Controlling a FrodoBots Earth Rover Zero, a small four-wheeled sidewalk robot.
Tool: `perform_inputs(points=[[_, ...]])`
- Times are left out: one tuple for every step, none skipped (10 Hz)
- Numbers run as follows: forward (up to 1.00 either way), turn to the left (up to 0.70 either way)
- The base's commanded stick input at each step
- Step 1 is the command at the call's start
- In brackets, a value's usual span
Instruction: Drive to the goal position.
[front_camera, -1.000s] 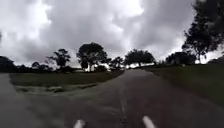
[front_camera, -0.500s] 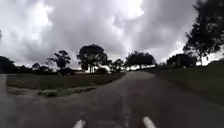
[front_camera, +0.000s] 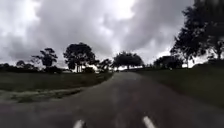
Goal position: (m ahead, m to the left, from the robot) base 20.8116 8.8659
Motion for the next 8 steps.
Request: perform_inputs(points=[[0.7, 0.0], [0.7, 0.0], [0.7, 0.0], [0.7, 0.0], [0.7, 0.0], [0.7, 0.0], [0.7, 0.0], [0.7, 0.0]])
